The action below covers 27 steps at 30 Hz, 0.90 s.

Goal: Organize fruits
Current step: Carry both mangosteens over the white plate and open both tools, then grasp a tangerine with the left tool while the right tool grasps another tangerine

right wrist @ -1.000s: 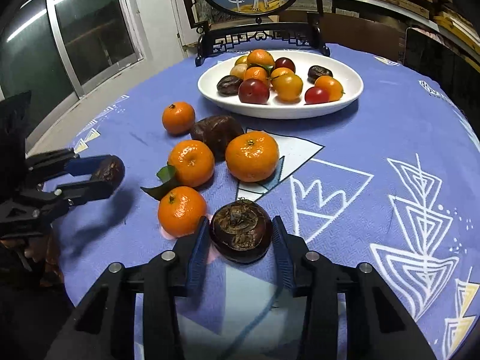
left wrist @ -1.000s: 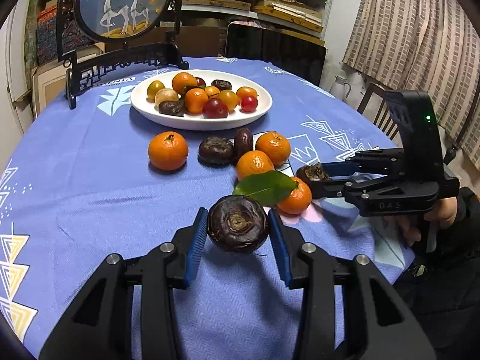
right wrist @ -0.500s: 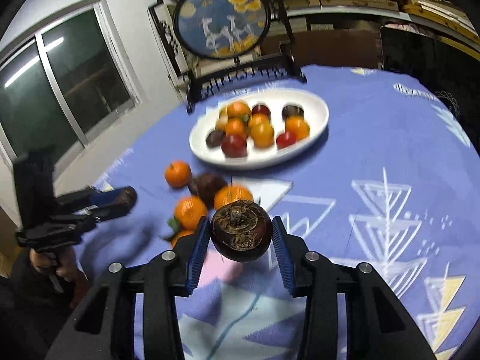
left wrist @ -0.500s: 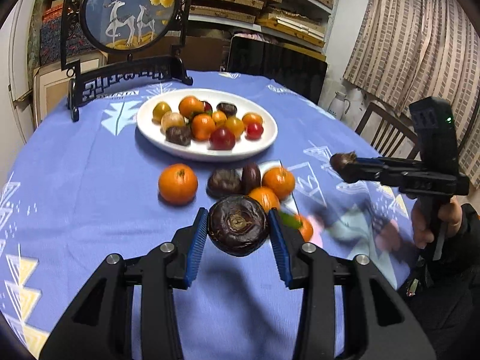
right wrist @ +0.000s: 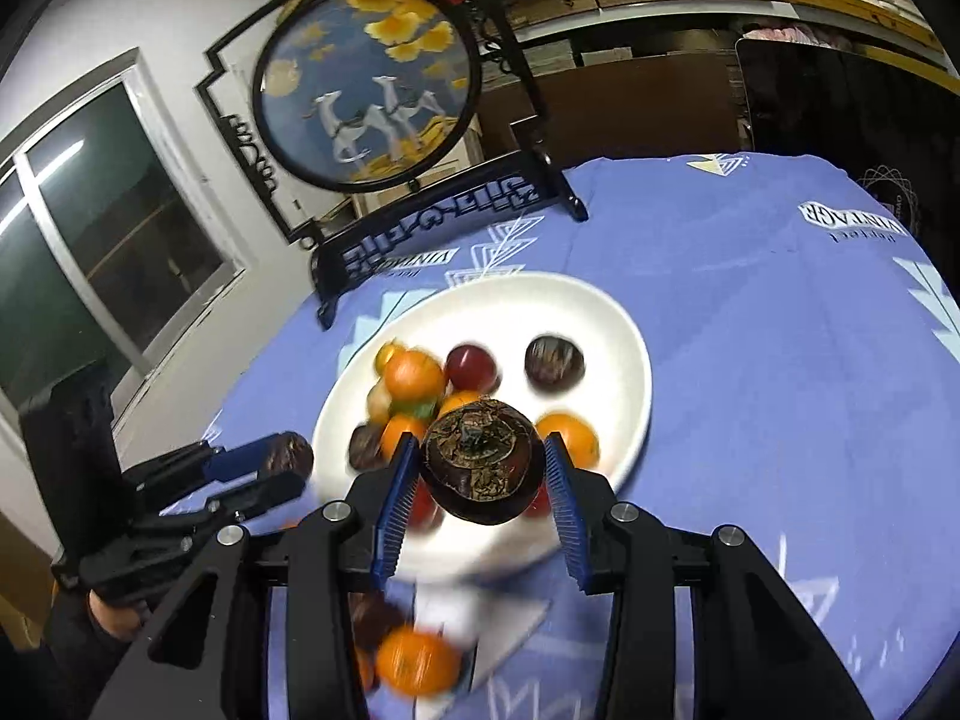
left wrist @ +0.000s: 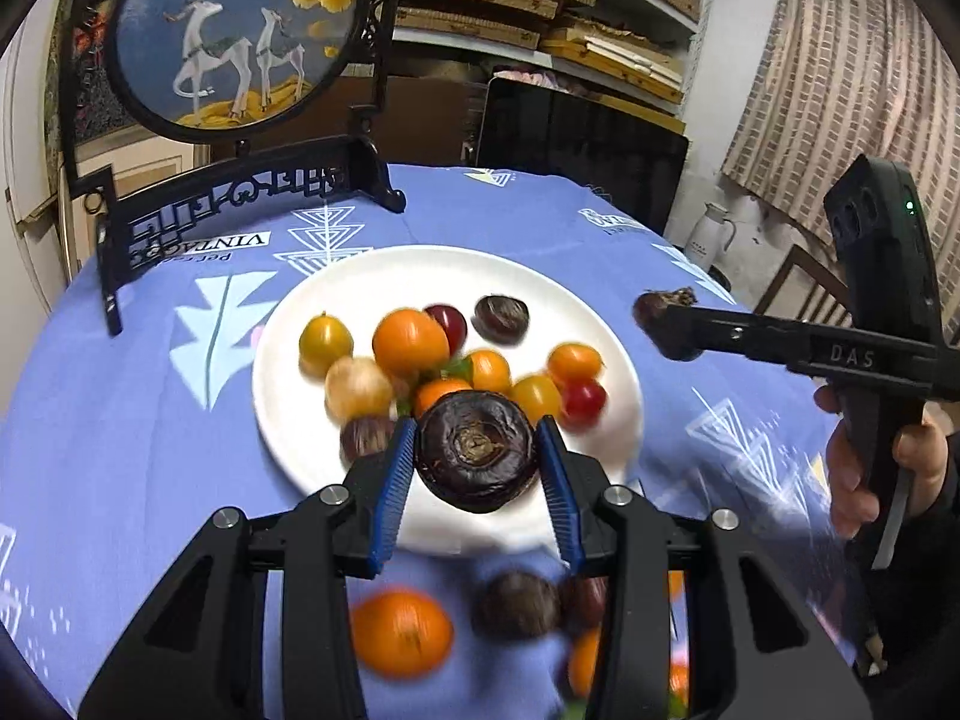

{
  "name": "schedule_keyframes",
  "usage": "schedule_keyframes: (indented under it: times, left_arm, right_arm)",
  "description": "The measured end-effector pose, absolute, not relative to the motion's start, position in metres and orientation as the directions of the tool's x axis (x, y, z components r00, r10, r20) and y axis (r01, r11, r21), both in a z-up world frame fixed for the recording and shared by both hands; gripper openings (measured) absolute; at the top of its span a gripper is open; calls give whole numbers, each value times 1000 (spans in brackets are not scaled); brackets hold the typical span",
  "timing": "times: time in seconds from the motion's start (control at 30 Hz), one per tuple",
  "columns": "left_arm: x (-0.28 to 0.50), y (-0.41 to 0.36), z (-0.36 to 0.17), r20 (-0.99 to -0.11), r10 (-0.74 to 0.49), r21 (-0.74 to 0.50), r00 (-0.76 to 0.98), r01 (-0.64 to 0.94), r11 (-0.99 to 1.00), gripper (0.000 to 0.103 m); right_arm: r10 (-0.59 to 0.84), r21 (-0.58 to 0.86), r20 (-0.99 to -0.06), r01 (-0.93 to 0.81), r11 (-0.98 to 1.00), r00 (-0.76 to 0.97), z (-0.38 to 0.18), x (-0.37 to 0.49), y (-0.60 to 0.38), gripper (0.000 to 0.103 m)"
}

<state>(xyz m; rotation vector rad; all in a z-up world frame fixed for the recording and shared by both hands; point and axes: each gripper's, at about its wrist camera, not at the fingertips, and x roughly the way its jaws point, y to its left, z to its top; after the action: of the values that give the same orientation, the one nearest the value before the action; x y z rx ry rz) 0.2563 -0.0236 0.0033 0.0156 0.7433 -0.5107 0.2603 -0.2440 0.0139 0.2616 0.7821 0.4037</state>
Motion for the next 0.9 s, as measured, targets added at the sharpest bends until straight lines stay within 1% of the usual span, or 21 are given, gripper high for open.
schedule_keyframes:
  times: [0.2, 0.23, 0.27, 0.3, 0.37, 0.5, 0.6, 0.67, 0.8, 0.9]
  left_arm:
    - [297, -41, -9, -677, -408, -149, 612, 430, 891, 41]
    - [301, -42, -12, -679, -404, -152, 613, 420, 895, 42]
    - [303, -41, -13, -679, -407, -159, 611, 419, 894, 49]
    - [301, -39, -13, -675, -402, -158, 618, 411, 898, 57]
    - [294, -33, -10, -661, -385, -141, 644, 397, 907, 63]
    - [272, -19, -2, -641, -401, -155, 654, 402, 903, 66]
    - [246, -9, -4, -648, -395, -131, 651, 416, 900, 68]
    - [228, -2, -9, -659, -384, -110, 647, 422, 900, 70]
    - [197, 12, -21, -683, -353, -69, 639, 425, 903, 70]
    - [184, 16, -35, -718, -316, -39, 620, 417, 908, 70]
  right_arm:
    - [436, 370, -636, -244, 897, 637, 1, 310, -225, 44]
    - [428, 364, -635, -239, 900, 643, 0, 313, -224, 49]
    - [411, 351, -635, -229, 908, 654, -1, 316, -223, 57]
    - [401, 349, -629, -219, 911, 665, -1, 317, -224, 57]
    - [415, 366, -620, -223, 904, 666, -2, 313, -227, 57]
    - [440, 383, -603, -243, 891, 665, -2, 288, -234, 57]
    - [450, 384, -585, -258, 886, 675, -4, 256, -241, 57]
    - [449, 377, -583, -264, 888, 677, -10, 232, -244, 57]
    - [457, 388, -604, -260, 884, 653, -24, 203, -248, 57]
    - [441, 376, -615, -248, 893, 654, -28, 183, -250, 57]
